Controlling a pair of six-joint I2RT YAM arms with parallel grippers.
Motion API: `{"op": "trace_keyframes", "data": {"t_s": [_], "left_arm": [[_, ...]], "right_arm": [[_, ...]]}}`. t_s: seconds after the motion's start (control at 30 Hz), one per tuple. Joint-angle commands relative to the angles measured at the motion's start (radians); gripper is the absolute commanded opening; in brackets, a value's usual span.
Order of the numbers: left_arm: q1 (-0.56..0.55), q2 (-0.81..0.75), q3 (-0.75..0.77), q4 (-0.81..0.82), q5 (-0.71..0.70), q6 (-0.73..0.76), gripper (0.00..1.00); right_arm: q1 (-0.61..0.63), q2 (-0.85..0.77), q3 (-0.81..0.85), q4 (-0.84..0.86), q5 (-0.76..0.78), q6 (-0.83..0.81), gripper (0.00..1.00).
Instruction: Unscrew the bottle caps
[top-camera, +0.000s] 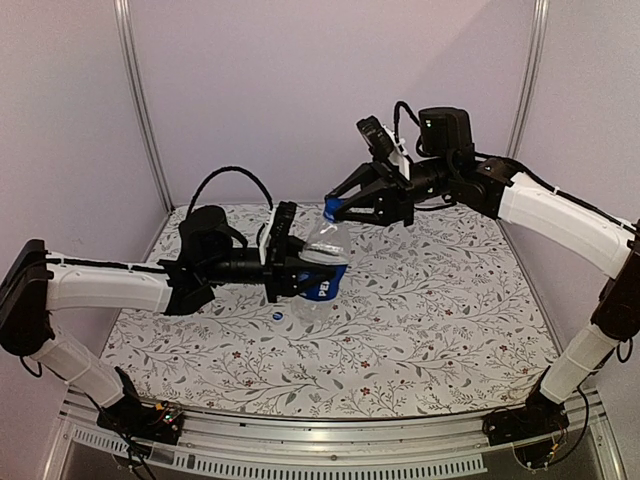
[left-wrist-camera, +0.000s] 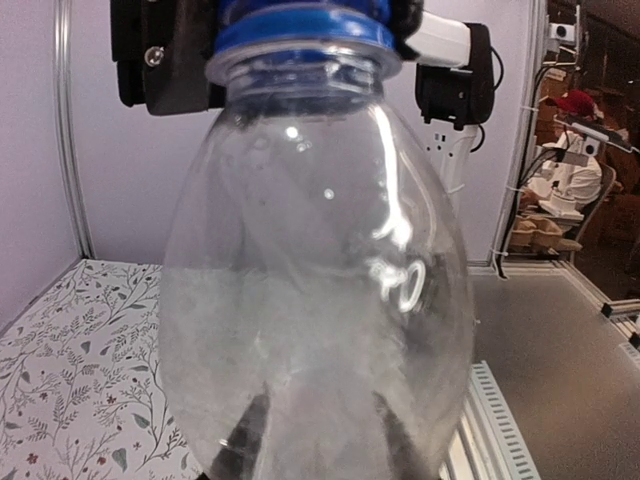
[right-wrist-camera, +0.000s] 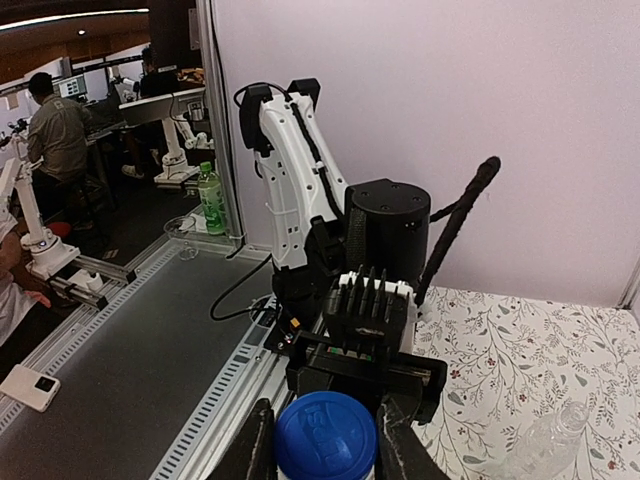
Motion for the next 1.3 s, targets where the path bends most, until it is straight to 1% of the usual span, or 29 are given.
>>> {"op": "trace_keyframes", "data": {"t_s": [0.0,0.17,0.27,0.33,0.37,0.5,0.6,0.67,0.73,0.83,1.03,1.17,1.27], "left_arm": [[0.016,-0.005,-0.009,0.119,0.098,-0.013,0.27],[0.017,-0.002,-0.009,0.118,0.093,-0.016,0.26],[0.018,-0.005,-0.011,0.119,0.068,-0.015,0.26],[0.019,-0.008,-0.016,0.117,0.042,-0.011,0.26],[0.02,-0.01,-0.018,0.115,0.024,-0.008,0.26],[0.026,-0.017,-0.023,0.103,-0.039,0.0,0.27],[0.028,-0.016,-0.023,0.1,-0.073,-0.002,0.27],[0.027,-0.014,-0.022,0.096,-0.091,-0.003,0.27],[0.028,-0.012,-0.02,0.087,-0.118,-0.003,0.27],[0.028,-0.012,-0.017,0.07,-0.194,-0.005,0.27],[0.013,-0.009,-0.001,0.005,-0.42,-0.013,0.27],[-0.002,-0.003,-0.004,0.003,-0.492,-0.006,0.27],[-0.014,0.002,-0.004,0.008,-0.537,-0.003,0.27]], "right_arm": [[-0.025,0.023,0.029,-0.032,-0.047,-0.029,0.01],[-0.026,0.025,0.031,-0.037,-0.027,-0.019,0.07],[-0.025,0.022,0.031,-0.044,0.019,-0.014,0.15],[-0.025,0.019,0.031,-0.047,0.056,-0.002,0.26],[-0.025,0.019,0.031,-0.051,0.068,0.002,0.35],[-0.026,0.006,0.024,-0.05,0.102,0.026,0.62],[-0.025,-0.007,0.02,-0.047,0.135,0.048,0.78],[-0.026,-0.016,0.017,-0.04,0.159,0.064,0.85],[-0.025,-0.025,0.013,-0.03,0.18,0.088,0.88],[-0.025,-0.044,0.004,0.009,0.224,0.142,0.9],[-0.022,-0.089,-0.042,0.128,0.404,0.291,0.9],[-0.013,-0.086,-0.037,0.153,0.514,0.379,0.89],[0.008,-0.065,-0.009,0.133,0.609,0.404,0.89]]}}
